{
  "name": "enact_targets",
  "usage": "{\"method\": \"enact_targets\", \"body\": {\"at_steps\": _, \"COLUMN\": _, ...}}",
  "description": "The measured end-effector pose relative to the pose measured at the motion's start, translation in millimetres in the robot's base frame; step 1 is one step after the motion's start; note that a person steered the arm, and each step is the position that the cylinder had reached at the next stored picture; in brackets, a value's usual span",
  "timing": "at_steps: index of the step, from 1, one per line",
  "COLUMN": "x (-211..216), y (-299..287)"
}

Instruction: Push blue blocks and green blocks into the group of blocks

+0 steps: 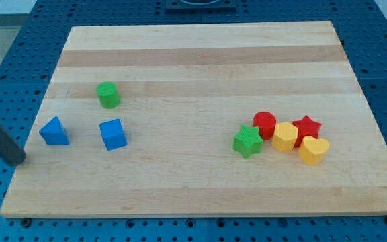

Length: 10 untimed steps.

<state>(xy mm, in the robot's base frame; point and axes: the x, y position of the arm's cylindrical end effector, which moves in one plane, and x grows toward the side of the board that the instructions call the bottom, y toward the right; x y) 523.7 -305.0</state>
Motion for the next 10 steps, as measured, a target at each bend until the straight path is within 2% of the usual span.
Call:
{"method": "enact_targets", "body": {"at_steps": 1, "x": -40.0, "y": 15.5}}
{"method": "enact_targets", "body": {"at_steps": 2, "x": -35.0, "y": 34.7}}
{"method": "enact_targets", "body": {"at_steps": 4, "x": -4.6, "y": 168.7}}
{"method": "enact_targets", "body": {"at_steps": 5, "x": -3.8, "y": 230.1}}
{"method": "enact_targets", "body": {"at_steps": 6, "x": 9.3, "y": 247.2}}
{"method": "enact_targets", "body": {"at_steps": 7, "x": 23.5, "y": 205.7}}
{"method": "enact_targets", "body": {"at_steps": 8, "x": 35.9, "y": 240.9}}
{"method": "enact_targets", "body": {"at_steps": 9, "x": 41.6, "y": 332.8}}
{"method": "enact_targets", "body": {"at_steps": 10, "x": 51.2, "y": 373.5}}
